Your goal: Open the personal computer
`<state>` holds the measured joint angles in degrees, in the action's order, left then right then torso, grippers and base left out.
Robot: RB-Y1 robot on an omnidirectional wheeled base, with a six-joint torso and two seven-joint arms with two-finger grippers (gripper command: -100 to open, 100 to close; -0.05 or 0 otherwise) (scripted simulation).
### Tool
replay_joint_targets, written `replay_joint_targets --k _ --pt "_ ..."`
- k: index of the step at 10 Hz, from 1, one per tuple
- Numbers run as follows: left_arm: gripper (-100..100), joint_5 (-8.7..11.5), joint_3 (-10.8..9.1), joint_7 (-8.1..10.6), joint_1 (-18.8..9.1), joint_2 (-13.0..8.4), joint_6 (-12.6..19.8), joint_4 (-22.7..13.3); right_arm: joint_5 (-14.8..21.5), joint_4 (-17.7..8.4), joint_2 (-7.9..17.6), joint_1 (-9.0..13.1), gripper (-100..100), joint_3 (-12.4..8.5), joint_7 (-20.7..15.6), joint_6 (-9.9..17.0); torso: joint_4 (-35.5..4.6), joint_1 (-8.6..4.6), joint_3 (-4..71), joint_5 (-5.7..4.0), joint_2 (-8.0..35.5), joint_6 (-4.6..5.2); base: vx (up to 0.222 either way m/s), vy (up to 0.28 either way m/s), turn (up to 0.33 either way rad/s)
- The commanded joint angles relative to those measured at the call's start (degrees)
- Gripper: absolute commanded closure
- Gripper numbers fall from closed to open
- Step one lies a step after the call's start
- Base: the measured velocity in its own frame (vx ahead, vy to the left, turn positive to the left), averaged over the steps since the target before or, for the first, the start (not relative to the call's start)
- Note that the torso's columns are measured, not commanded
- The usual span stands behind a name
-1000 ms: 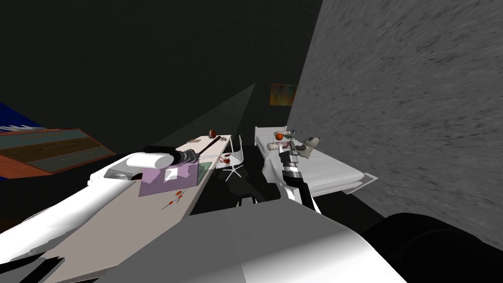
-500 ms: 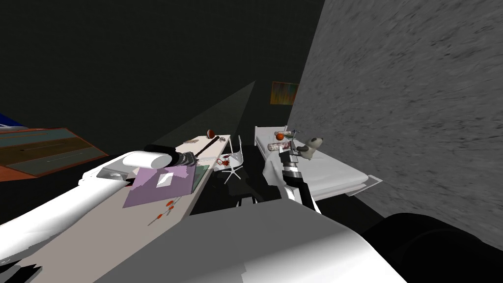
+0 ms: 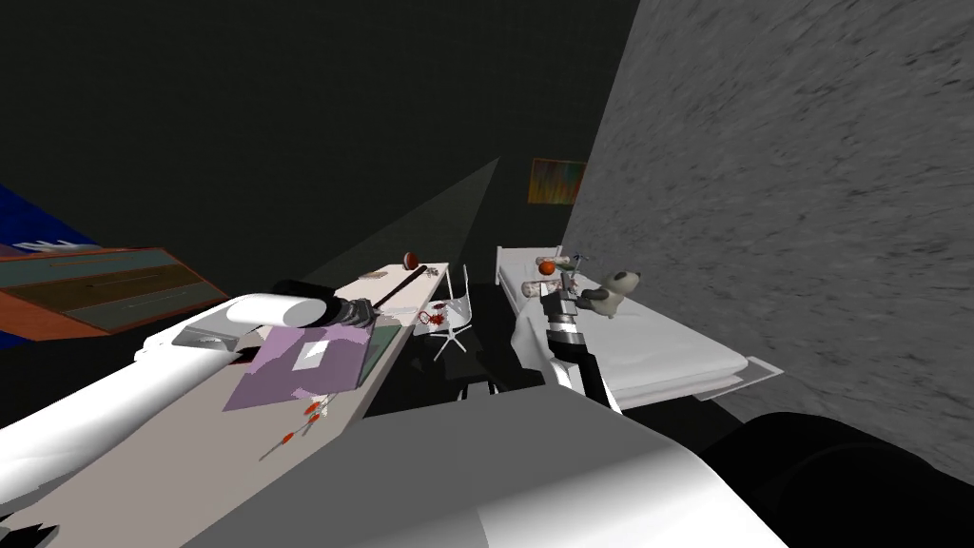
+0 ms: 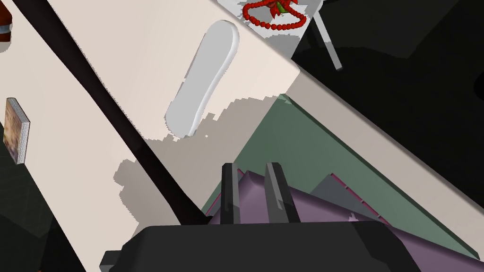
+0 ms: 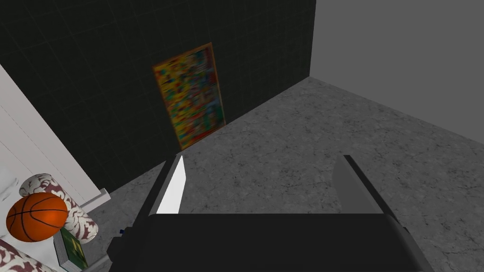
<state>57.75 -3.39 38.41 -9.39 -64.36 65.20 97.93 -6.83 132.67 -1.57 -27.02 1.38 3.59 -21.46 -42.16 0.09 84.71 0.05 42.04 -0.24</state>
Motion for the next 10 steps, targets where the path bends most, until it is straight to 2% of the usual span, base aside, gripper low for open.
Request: replay_joint_targets --k 1,2,3,4,5,6,7,8,9,10 --pt "100 2.07 -1.24 -4.24 1.91 -0.16 2.65 -1.78 0.0 0.0 0.01 0.01 0 0.0 0.0 0.0 0.0 0.19 -0.02 0.07 0.05 0.18 0.197 -0.054 0.123" --pt "100 2.07 -1.24 -5.71 1.91 -0.16 2.65 -1.78 0.0 0.0 0.01 0.0 0 -0.01 0.0 0.0 0.0 0.43 0.02 0.12 -0.06 0.05 0.167 -0.05 0.102" --pt "100 3.65 -2.01 -8.21 2.74 -0.3 4.34 -3.06 0.0 0.0 0.01 0.0 0 -0.01 0.0 0.0 -0.04 0.4 -0.03 0.11 0.08 0.15 0.181 -0.076 0.136" --pt "100 3.65 -2.01 -9.08 2.74 -0.3 4.34 -3.06 0.0 0.0 0.01 0.0 0 -0.01 0.0 0.0 0.0 0.3 -0.09 0.12 0.11 -0.03 0.141 -0.082 0.132" --pt "100 5.22 -2.79 -11.29 3.58 -0.45 6.04 -4.33 0.0 0.0 0.01 0.01 0 -0.01 0.0 0.0 -0.05 0.28 -0.14 0.1 0.22 0.1 0.144 -0.1 0.179" --pt "100 5.22 -2.79 -12.45 3.58 -0.45 6.04 -4.33 0.0 0.0 0.01 0.0 0 -0.01 0.0 0.0 -0.07 0.18 -0.17 0.06 0.27 -0.04 0.134 -0.083 0.094" --pt "100 6.8 -3.56 -14.1 4.41 -0.59 7.73 -5.6 0.0 0.0 0.01 0.01 0 -0.01 0.0 0.0 -0.1 0.18 -0.19 0.05 0.31 0.12 0.157 -0.07 0.124" --pt "100 6.8 -3.56 -15.62 4.41 -0.59 7.73 -5.6 0.0 0.0 0.01 0.0 0 -0.01 0.0 0.0 -0.1 0.17 -0.16 0.03 0.26 0.0 0.132 -0.061 0.1" --pt "-100 8.34 -4.25 -13.28 3.81 -2.32 9.09 -3.59 0.0 0.0 0.01 0.01 0 -0.01 0.0 0.0 -0.14 0.19 -0.2 0.01 0.36 0.03 0.067 -0.028 0.066" --pt "-100 8.89 -4.52 -12.87 3.7 -2.94 9.66 -2.99 0.0 0.0 0.02 0.02 0 -0.01 0.0 0.0 -0.2 0.15 -0.3 -0.01 0.51 0.15 0.027 0.002 0.041"
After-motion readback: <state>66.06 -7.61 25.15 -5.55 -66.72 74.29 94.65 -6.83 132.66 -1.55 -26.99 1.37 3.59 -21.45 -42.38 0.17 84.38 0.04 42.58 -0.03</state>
